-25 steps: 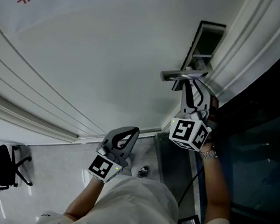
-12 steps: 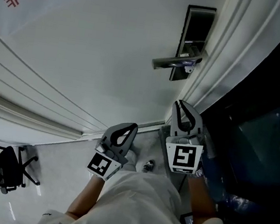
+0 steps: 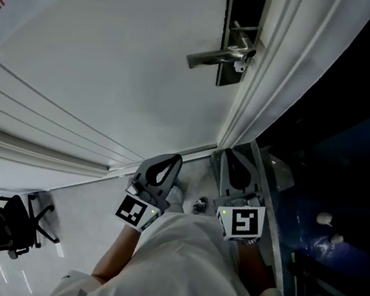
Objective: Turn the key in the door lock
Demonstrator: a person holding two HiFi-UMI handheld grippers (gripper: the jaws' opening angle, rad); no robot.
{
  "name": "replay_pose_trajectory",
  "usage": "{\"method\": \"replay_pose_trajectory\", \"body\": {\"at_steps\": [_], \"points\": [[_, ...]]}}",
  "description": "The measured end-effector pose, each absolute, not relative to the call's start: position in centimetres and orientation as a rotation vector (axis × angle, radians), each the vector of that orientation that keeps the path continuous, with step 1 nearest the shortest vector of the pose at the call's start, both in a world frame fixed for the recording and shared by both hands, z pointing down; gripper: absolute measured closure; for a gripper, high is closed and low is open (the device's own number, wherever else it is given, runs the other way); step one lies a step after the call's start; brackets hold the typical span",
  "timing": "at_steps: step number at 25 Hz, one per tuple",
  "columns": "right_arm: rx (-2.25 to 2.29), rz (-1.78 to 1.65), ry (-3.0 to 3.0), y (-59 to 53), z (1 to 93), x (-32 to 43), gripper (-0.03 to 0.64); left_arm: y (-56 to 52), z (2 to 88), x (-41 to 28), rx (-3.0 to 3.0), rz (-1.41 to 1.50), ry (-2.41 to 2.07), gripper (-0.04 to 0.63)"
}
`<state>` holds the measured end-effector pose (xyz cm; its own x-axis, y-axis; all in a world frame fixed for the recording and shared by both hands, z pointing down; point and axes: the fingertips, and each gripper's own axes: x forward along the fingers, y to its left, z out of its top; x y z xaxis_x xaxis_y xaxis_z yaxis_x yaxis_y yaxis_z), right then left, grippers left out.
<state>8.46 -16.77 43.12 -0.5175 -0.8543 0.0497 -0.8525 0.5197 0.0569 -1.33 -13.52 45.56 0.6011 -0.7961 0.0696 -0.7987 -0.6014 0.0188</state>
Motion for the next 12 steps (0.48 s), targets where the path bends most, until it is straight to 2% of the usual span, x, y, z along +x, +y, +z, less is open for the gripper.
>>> {"method": "replay_pose_trajectory", "body": {"at_steps": [12], "points": [[1.542, 0.066, -2.705, -14.6, 45.1, 7.9, 0.614, -12.1, 46.2, -2.3, 2.742, 0.008, -1.422, 0.592]]}}
